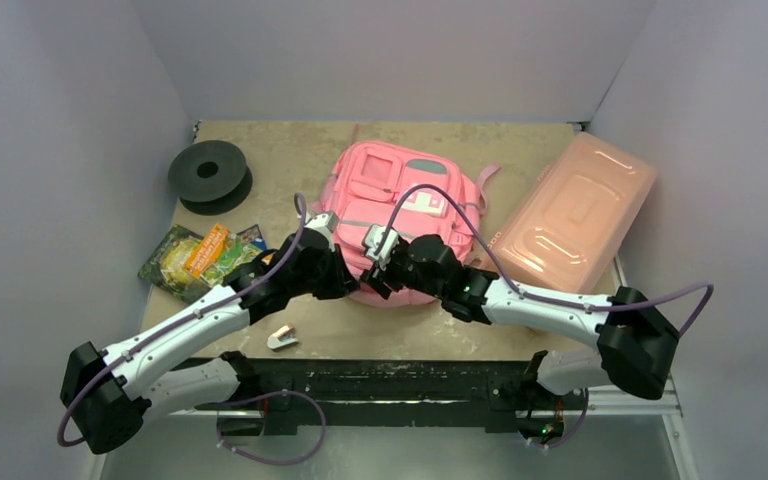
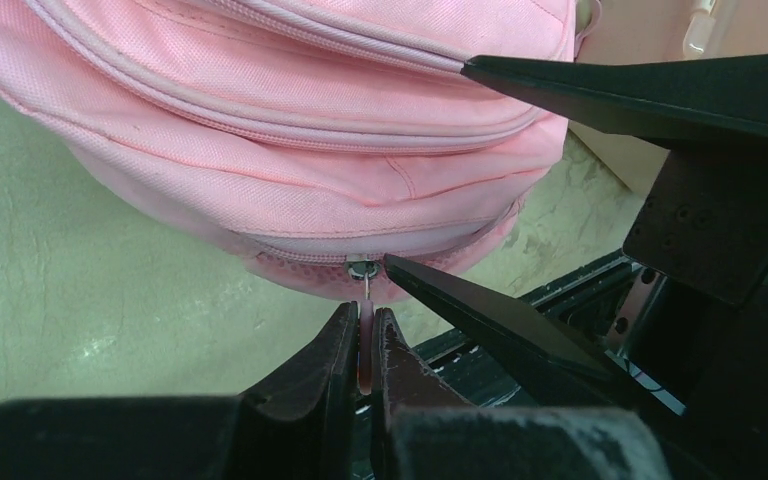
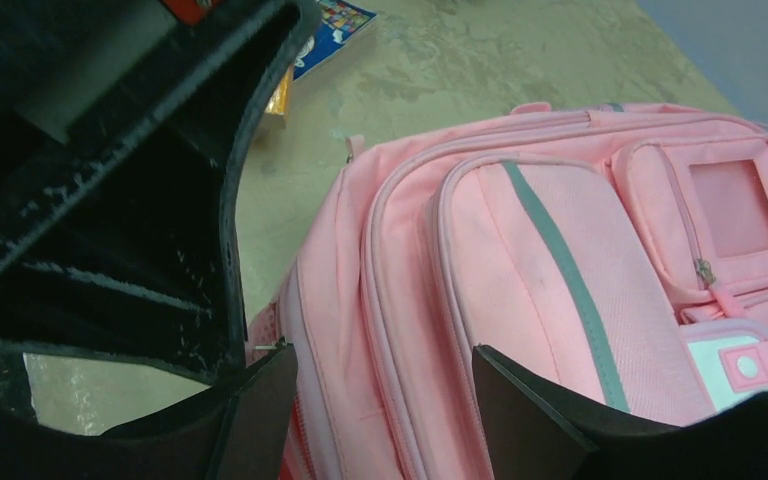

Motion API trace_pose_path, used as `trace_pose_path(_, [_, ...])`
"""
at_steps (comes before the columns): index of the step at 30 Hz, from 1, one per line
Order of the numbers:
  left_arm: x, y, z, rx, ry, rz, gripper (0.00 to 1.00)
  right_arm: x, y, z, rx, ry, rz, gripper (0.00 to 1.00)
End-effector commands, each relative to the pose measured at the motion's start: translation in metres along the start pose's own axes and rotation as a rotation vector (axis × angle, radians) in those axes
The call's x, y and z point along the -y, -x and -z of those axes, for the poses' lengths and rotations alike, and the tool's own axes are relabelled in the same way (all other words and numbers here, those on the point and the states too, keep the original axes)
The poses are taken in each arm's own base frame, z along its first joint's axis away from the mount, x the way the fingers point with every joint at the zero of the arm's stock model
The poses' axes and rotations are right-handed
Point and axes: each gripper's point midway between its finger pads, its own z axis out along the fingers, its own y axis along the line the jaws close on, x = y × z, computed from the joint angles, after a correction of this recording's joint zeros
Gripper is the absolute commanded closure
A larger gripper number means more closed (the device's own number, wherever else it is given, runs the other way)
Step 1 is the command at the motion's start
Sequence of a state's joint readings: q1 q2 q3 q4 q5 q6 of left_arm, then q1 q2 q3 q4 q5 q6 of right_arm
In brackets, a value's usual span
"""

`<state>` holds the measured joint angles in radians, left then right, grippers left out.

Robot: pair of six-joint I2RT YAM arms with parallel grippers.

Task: Pack the student bag
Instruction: Unzip the student bag at the center of the board.

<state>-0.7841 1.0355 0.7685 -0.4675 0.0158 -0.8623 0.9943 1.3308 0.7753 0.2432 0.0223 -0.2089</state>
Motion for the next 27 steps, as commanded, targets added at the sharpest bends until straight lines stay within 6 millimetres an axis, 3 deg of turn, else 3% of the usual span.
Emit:
trace_pose_path(1, [0.012, 0.020, 0.018, 0.087, -0.035, 0.002, 1.00, -0.006, 0.002, 0.005, 0.030, 0.020, 0.002, 0.31])
trace_pose_path(5, [0.014, 0.021, 0.020, 0.086, -0.041, -0.001, 1.00, -0.004, -0.011, 0.007, 0.013, -0.002, -0.016, 0.31])
trace_pose_path(9, [0.017, 0.018, 0.019, 0.076, -0.057, 0.009, 1.00, 0.006, -0.010, -0.002, 0.026, -0.065, -0.030, 0.35])
trace_pose_path(17, [0.020, 0.019, 0.021, 0.082, -0.067, 0.005, 1.00, -0.009, -0.019, -0.018, 0.011, 0.012, -0.009, 0.34])
trace_pose_path(20, [0.027, 0.017, 0.019, 0.058, -0.096, -0.001, 1.00, 0.004, -0.029, -0.019, -0.006, -0.068, -0.001, 0.36])
trace_pose_path(22, [0.029, 0.017, 0.016, 0.054, -0.104, 0.005, 1.00, 0.017, -0.031, -0.020, -0.004, -0.146, -0.006, 0.58])
trace_pose_path(24, [0.023, 0.017, 0.013, 0.055, -0.063, 0.036, 1.00, 0.031, -0.033, -0.017, -0.007, -0.222, -0.015, 0.95])
trace_pose_path(25, [0.015, 0.018, 0.013, 0.062, -0.016, 0.060, 1.00, 0.036, -0.031, -0.014, 0.000, -0.237, -0.008, 1.00])
trace_pose_path(27, [-0.007, 0.023, 0.015, 0.089, 0.100, 0.104, 1.00, 0.040, -0.025, -0.005, 0.042, -0.240, 0.014, 1.00])
